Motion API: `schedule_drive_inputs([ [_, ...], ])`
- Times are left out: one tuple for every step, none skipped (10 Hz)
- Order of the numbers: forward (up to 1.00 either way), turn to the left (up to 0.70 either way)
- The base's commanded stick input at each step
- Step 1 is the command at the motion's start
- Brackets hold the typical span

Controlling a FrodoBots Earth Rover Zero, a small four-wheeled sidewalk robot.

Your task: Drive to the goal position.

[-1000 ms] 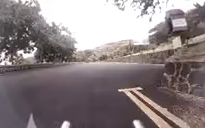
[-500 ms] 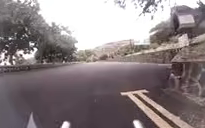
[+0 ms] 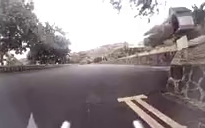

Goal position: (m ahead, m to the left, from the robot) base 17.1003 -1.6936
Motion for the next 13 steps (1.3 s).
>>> schedule_drive_inputs([
  [0.50,0.00],
  [0.50,0.00],
  [0.50,0.00],
  [0.50,0.00],
  [0.50,0.00],
  [0.50,0.00],
  [0.50,0.00],
  [0.50,0.00],
  [0.50,-0.15],
  [0.50,-0.50],
  [0.50,-0.50],
  [0.50,-0.50],
  [0.50,-0.50],
])
